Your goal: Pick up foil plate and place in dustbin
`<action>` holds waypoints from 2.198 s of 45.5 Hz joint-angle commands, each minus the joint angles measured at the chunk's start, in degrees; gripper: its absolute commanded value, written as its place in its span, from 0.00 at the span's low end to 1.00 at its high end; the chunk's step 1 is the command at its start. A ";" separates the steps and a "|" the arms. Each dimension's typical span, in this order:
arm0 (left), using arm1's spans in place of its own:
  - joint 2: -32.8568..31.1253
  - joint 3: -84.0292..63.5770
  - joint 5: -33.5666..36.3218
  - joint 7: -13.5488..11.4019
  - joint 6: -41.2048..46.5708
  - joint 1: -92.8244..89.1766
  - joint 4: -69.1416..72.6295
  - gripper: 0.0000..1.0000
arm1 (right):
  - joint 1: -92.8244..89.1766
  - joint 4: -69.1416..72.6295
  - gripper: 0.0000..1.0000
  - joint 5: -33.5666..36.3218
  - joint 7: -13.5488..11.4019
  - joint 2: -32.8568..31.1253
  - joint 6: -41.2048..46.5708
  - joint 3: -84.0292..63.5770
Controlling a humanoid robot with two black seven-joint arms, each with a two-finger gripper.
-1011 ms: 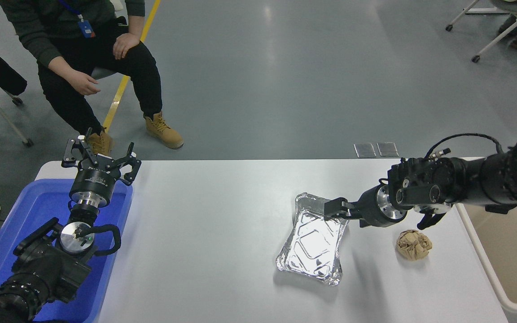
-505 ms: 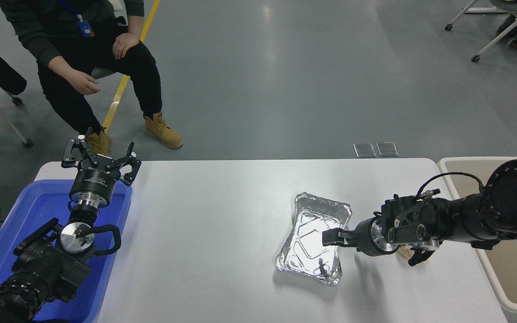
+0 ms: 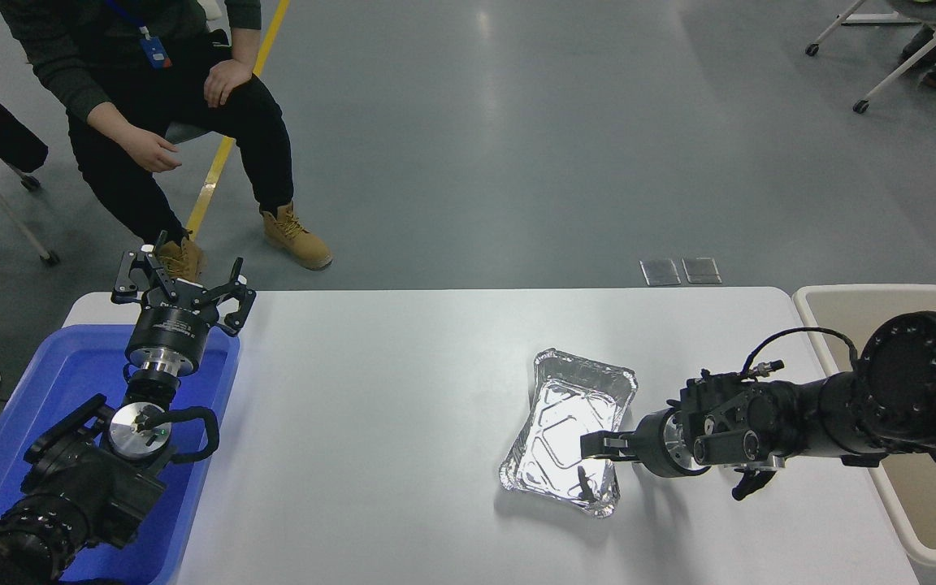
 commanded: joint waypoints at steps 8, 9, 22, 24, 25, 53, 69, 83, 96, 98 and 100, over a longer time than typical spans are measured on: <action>0.00 0.00 0.00 0.00 0.00 0.00 0.01 0.99 | -0.29 -0.17 0.16 -1.49 0.10 0.49 -1.19 -0.42; 0.00 0.00 0.00 0.00 0.00 0.00 -0.08 0.99 | -0.29 -0.17 0.13 -1.49 0.10 0.49 -1.19 -0.42; 0.00 0.00 0.00 0.00 0.00 0.00 0.00 0.99 | 0.41 -0.08 0.05 -1.49 0.36 0.49 -1.10 -0.42; 0.00 0.00 0.00 0.00 0.00 0.00 0.01 0.99 | 0.50 -0.08 0.02 -1.49 0.36 0.49 -1.10 -0.42; 0.00 0.00 0.00 0.00 0.00 0.00 0.01 0.99 | 0.58 -0.08 0.01 -1.49 0.36 0.49 -1.10 -0.42; 0.00 0.00 0.00 0.00 0.00 0.00 -0.08 0.99 | 27.11 14.15 0.00 -1.58 0.71 -6.71 10.50 -4.55; 0.00 0.00 0.00 0.00 0.00 0.00 -0.08 0.99 | 47.95 21.72 0.00 -1.05 0.71 -9.88 21.75 -7.71; 0.00 0.00 0.00 0.00 0.00 0.00 -0.08 0.99 | 59.12 26.11 0.00 -1.31 0.71 -13.31 27.99 -9.56; 0.00 0.00 0.00 0.00 0.00 0.00 -0.08 0.99 | 61.49 27.17 0.00 -1.49 0.71 -13.48 29.05 -9.73; 0.00 0.00 0.00 0.00 0.00 0.00 0.00 0.99 | 60.97 26.91 0.00 -1.58 0.71 -13.48 28.96 -9.82; 0.00 0.00 0.00 0.00 0.00 0.00 0.01 0.99 | 60.44 26.64 0.00 -1.58 0.71 -13.48 28.79 -9.91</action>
